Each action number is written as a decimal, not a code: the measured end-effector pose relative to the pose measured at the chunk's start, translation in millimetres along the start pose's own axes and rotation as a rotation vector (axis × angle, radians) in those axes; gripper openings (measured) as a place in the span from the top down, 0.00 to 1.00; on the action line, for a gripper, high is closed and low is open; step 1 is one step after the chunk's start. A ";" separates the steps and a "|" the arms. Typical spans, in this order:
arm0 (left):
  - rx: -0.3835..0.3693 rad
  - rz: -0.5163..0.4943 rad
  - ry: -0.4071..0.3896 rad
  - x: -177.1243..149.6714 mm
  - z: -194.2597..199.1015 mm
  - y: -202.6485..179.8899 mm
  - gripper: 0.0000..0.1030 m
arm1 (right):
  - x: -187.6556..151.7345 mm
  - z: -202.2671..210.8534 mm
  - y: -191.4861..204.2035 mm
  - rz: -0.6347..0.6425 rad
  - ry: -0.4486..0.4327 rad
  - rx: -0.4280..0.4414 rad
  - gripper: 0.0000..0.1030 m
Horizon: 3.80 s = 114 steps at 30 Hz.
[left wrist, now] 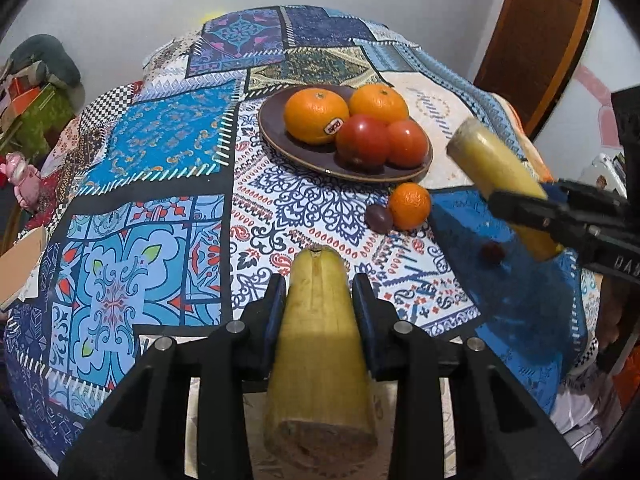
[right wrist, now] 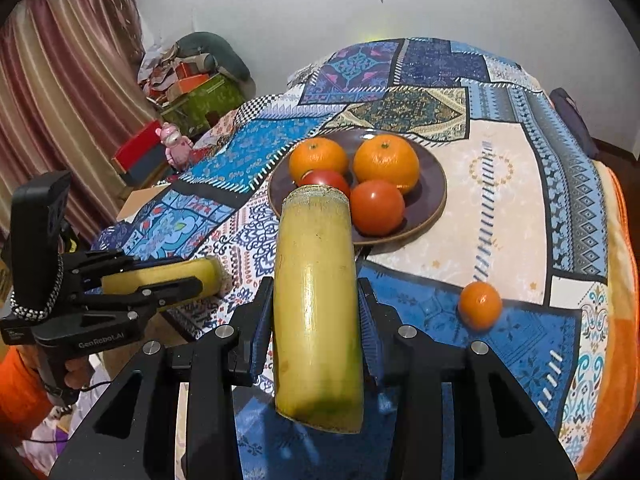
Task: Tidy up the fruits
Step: 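Carry both held yellow vegetables over the dark plate, then lower both yellow vegetables onto the plate rim and open both grippers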
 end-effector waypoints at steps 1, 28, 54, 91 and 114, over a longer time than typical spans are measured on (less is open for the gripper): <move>-0.002 -0.010 0.016 -2.7 -1.9 -0.1 0.67 | -0.1 -0.1 0.0 0.001 0.001 -0.001 0.65; -0.021 -0.056 0.090 -13.1 1.4 -1.8 0.67 | 5.9 -0.5 -5.1 0.007 -0.001 -0.007 0.65; 0.022 0.001 -0.122 84.1 38.1 23.4 0.67 | 64.5 0.9 -14.4 0.019 -0.093 -0.037 0.65; -0.013 0.095 -0.083 171.6 -93.1 57.7 0.67 | 122.7 -109.9 -22.3 0.086 0.025 -0.121 0.65; -0.001 0.094 -0.066 167.2 -89.8 63.1 0.63 | 121.8 -97.9 -16.6 0.118 0.026 -0.112 0.60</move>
Point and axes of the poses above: each gripper's, at about its wrist camera, not at the fingertips, and z roughly against the way its jaws point, y to its left, x to its top, the point moved 6 cm from there along -z, roughly the way its jaws point, and after that the axes turned 3 degrees about -z, right-handed, at the moved point
